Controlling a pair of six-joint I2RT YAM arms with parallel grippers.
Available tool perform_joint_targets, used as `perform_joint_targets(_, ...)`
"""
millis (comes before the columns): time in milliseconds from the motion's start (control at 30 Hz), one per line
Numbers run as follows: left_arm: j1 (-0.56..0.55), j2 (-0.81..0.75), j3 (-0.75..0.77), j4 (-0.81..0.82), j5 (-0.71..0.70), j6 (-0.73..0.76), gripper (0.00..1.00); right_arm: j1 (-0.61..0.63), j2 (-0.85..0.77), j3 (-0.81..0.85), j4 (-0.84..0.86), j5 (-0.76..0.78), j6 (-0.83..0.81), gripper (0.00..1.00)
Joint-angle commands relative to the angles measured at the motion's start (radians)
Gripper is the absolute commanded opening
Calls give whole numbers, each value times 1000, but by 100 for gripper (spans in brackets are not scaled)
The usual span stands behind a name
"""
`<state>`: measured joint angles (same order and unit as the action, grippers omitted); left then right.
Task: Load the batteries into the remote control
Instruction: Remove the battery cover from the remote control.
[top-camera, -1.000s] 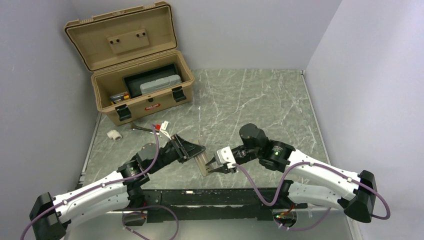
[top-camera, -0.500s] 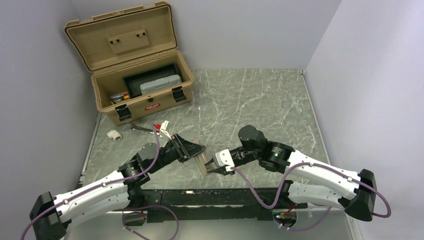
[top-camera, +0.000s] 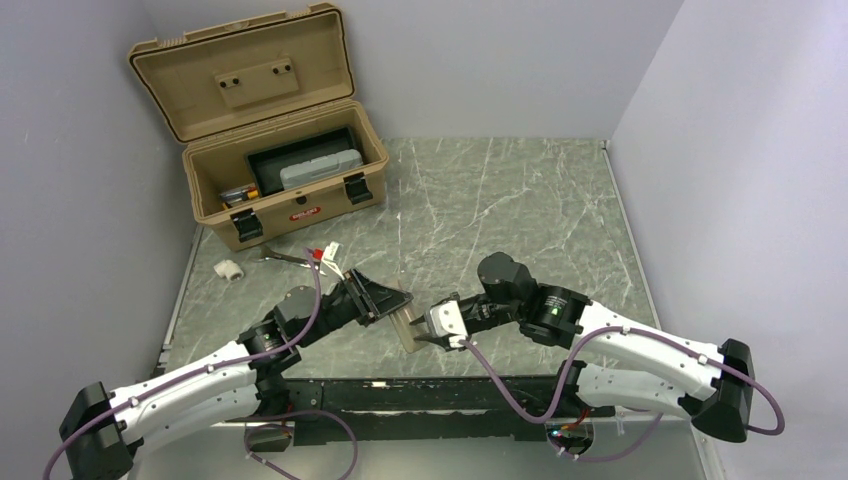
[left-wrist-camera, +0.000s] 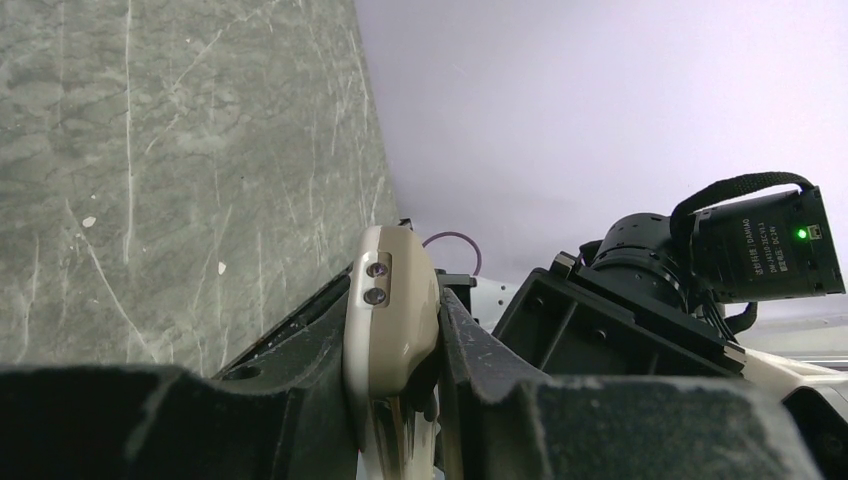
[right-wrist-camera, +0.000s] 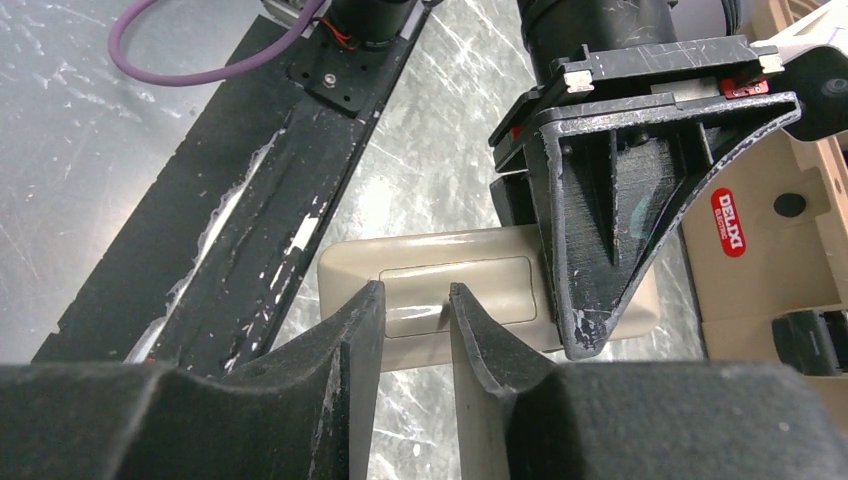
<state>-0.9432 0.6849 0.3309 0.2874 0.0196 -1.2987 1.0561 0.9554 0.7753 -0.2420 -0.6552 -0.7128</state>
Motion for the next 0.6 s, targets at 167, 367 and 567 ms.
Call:
perform_joint_targets(167, -1, -24, 10, 90, 23, -20, 0, 1, -30, 16, -8, 23, -22, 33)
perform_joint_targets(367, -2, -19, 3, 100, 26, -25, 0, 1, -66, 2, 39, 19, 4, 34)
perform_joint_targets(567, -1, -32, 3, 85, 21, -23, 0, 1, -68, 23, -8, -29, 1, 35)
